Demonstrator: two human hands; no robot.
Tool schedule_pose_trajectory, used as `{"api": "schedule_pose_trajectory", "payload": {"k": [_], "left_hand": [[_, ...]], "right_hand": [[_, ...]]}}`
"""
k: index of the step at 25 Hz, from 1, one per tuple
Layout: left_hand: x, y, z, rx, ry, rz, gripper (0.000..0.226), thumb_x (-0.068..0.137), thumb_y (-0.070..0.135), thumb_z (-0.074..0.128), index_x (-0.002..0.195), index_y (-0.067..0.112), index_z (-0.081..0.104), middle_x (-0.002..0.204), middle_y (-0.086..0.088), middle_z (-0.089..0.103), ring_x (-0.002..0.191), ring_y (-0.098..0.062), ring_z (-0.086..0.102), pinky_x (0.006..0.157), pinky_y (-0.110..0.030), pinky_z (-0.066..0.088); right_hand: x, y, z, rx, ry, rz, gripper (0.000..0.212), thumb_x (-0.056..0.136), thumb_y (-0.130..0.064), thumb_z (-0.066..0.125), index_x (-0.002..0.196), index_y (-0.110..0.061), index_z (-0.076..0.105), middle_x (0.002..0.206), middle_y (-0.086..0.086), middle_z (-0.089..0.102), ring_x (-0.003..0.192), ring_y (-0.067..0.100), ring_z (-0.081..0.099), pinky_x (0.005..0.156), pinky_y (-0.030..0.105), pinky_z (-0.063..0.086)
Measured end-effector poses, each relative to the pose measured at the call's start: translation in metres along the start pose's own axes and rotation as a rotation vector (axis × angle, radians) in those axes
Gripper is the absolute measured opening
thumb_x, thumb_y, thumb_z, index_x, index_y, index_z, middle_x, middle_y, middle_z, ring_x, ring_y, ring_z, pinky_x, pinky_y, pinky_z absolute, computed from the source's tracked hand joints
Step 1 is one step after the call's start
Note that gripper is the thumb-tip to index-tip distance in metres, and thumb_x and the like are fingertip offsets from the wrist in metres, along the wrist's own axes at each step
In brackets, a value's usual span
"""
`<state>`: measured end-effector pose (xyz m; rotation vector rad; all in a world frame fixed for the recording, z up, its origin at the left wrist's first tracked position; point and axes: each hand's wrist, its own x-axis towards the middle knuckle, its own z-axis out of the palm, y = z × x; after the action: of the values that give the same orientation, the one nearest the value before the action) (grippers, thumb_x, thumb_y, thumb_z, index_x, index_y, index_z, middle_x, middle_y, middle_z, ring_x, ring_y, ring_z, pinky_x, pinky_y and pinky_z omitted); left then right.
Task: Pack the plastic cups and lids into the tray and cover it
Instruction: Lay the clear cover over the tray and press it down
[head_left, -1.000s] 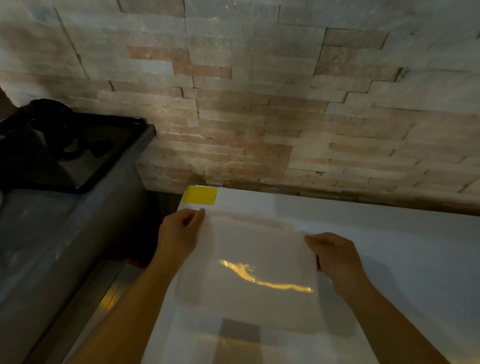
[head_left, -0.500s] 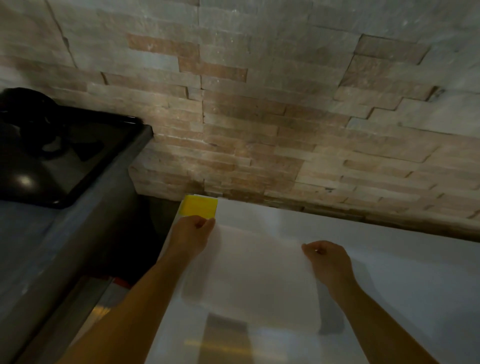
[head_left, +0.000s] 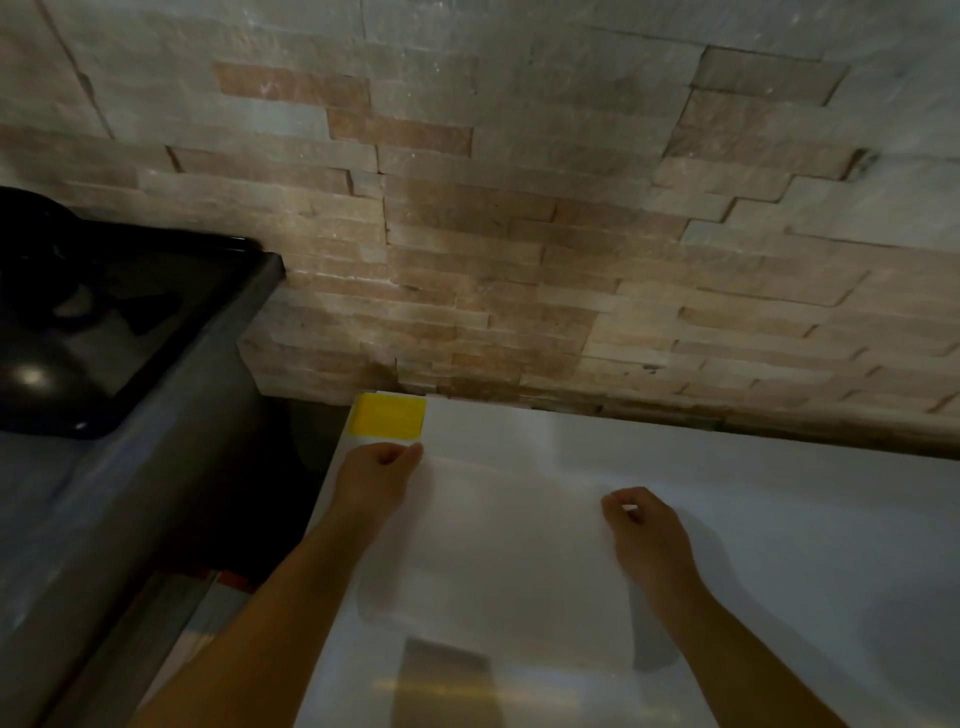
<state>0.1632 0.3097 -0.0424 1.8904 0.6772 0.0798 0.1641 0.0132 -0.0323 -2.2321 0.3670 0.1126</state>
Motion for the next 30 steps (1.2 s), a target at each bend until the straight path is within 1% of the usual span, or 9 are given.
{"api": "schedule_pose_trajectory", "payload": {"k": [3, 7, 11, 14, 16, 21, 24, 27, 30], "left_hand": [[0.002, -0.001, 0.002, -0.033, 0.011, -0.016, 0.023, 0.087, 0.031, 0.065, 0.068, 0.021, 0.072, 0.06, 0.006, 0.066, 0.057, -0.012, 0.062, 0.051, -0.023, 0.045], [-0.007, -0.008, 0.005, -0.014, 0.035, 0.091, 0.019, 0.09, 0.023, 0.062, 0.099, 0.013, 0.075, 0.09, -0.008, 0.075, 0.075, -0.017, 0.066, 0.068, -0.028, 0.051], [-0.015, -0.006, 0.007, 0.371, 0.053, 0.334, 0.03, 0.097, 0.024, 0.049, 0.118, 0.011, 0.066, 0.115, -0.012, 0.069, 0.1, -0.023, 0.063, 0.085, -0.026, 0.042], [-0.027, 0.005, 0.0, 0.6, -0.052, 0.522, 0.042, 0.096, 0.029, 0.046, 0.133, 0.009, 0.054, 0.138, -0.016, 0.055, 0.127, -0.032, 0.05, 0.106, -0.04, 0.039], [-0.046, 0.006, -0.009, 0.726, -0.154, 0.803, 0.05, 0.093, 0.039, 0.042, 0.132, 0.013, 0.056, 0.14, -0.016, 0.053, 0.13, -0.035, 0.048, 0.105, -0.05, 0.041], [-0.089, -0.019, -0.033, 0.997, -0.448, 1.142, 0.073, 0.085, 0.074, 0.03, 0.146, 0.034, 0.032, 0.154, -0.003, 0.036, 0.14, -0.024, 0.031, 0.108, -0.042, 0.018], [-0.091, -0.02, -0.037, 1.109, -0.509, 1.183, 0.087, 0.078, 0.082, 0.029, 0.15, 0.035, 0.02, 0.157, -0.003, 0.027, 0.142, -0.024, 0.026, 0.107, -0.045, 0.012], [-0.096, -0.015, -0.036, 1.127, -0.519, 1.122, 0.081, 0.08, 0.081, 0.03, 0.148, 0.037, 0.026, 0.154, 0.0, 0.036, 0.138, -0.021, 0.039, 0.107, -0.045, 0.015], [-0.099, -0.016, -0.034, 1.146, -0.552, 1.124, 0.08, 0.081, 0.08, 0.028, 0.147, 0.034, 0.032, 0.15, -0.002, 0.043, 0.134, -0.023, 0.045, 0.107, -0.05, 0.021]], "right_hand": [[-0.002, -0.002, 0.003, 0.003, -0.015, -0.001, 0.017, 0.095, -0.031, 0.049, 0.098, -0.021, 0.063, 0.089, 0.005, 0.067, 0.076, 0.02, 0.06, 0.073, 0.036, 0.048], [-0.016, 0.004, 0.017, -0.06, -0.011, -0.081, 0.036, 0.1, -0.031, 0.038, 0.132, -0.019, 0.052, 0.131, 0.009, 0.06, 0.119, 0.03, 0.055, 0.088, 0.027, 0.034], [-0.017, 0.007, 0.021, -0.068, -0.009, -0.083, 0.036, 0.101, -0.034, 0.031, 0.13, -0.024, 0.05, 0.129, 0.011, 0.061, 0.113, 0.031, 0.058, 0.084, 0.027, 0.035], [-0.017, 0.005, 0.022, -0.104, 0.009, -0.066, 0.037, 0.101, -0.038, 0.027, 0.128, -0.025, 0.049, 0.121, 0.014, 0.064, 0.094, 0.031, 0.059, 0.078, 0.03, 0.038], [-0.019, 0.006, 0.023, -0.135, 0.027, -0.059, 0.039, 0.101, -0.04, 0.025, 0.129, -0.026, 0.047, 0.118, 0.016, 0.065, 0.087, 0.03, 0.058, 0.075, 0.032, 0.04], [-0.024, 0.0, 0.021, -0.243, 0.044, -0.081, 0.043, 0.101, -0.038, 0.023, 0.135, -0.023, 0.045, 0.125, 0.014, 0.064, 0.108, 0.034, 0.062, 0.089, 0.04, 0.049], [-0.028, -0.006, 0.018, -0.406, 0.039, -0.193, 0.049, 0.101, -0.036, 0.023, 0.148, -0.024, 0.03, 0.15, 0.007, 0.044, 0.136, 0.027, 0.042, 0.111, 0.039, 0.035], [-0.046, -0.009, 0.018, -0.697, -0.121, -0.548, 0.054, 0.099, -0.043, 0.015, 0.152, -0.033, 0.016, 0.163, -0.001, 0.016, 0.15, 0.021, 0.011, 0.12, 0.036, -0.004], [-0.08, 0.0, 0.015, -0.808, -0.247, -0.754, 0.06, 0.094, -0.059, 0.015, 0.149, -0.036, 0.025, 0.159, -0.001, 0.026, 0.146, 0.025, 0.026, 0.114, 0.03, -0.015]]}}
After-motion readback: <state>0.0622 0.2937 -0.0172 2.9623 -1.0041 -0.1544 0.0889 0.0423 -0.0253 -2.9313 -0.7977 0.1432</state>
